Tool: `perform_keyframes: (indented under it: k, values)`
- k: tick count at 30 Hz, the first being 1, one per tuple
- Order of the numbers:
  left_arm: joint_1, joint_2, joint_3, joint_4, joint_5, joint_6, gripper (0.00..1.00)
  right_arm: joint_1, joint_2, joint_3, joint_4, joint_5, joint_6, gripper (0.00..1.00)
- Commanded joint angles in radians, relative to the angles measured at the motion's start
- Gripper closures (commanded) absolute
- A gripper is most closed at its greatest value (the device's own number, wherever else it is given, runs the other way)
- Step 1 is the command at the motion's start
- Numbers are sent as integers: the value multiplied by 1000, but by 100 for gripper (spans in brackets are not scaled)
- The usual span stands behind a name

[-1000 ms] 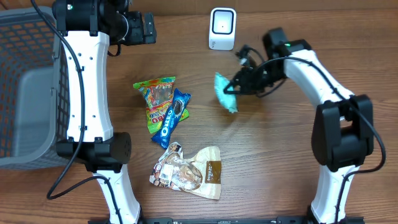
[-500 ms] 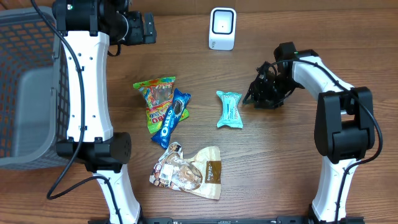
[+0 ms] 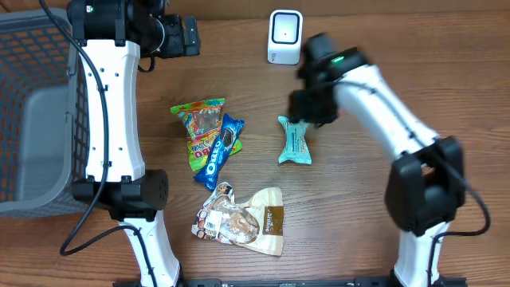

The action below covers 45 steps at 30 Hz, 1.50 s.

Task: Scan the item barcode
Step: 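Carry the tissue pack left toward the Oreo pack with the right gripper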

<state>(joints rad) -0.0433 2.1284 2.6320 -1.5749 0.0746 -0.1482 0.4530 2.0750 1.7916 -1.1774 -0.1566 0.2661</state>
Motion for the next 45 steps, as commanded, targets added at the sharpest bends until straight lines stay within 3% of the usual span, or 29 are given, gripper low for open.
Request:
perform_keyframes:
  k: [1, 7, 9, 18, 29, 35, 41, 45]
  values:
    - [4, 10, 5, 3, -4, -6, 0, 143, 13, 3, 1, 336, 82, 45]
    - [4, 10, 5, 3, -4, -6, 0, 282, 72, 2, 4, 605, 105, 45]
    - [4, 10, 5, 3, -4, -6, 0, 304, 109, 2, 0, 662, 95, 40]
    - [4, 10, 5, 3, -4, -6, 1, 332, 205, 2, -67, 649, 106, 39]
    - [4, 10, 5, 3, -4, -6, 0, 332, 209, 1, -88, 642, 135, 69]
    - [4, 10, 5, 3, -4, -6, 0, 332, 208, 13, -143, 621, 131, 77]
    - [4, 10, 5, 3, -4, -6, 0, 313, 180, 93, -185, 391, 74, 96]
    - [4, 10, 5, 3, -4, -6, 0, 257, 128, 163, -173, 126, -34, 96]
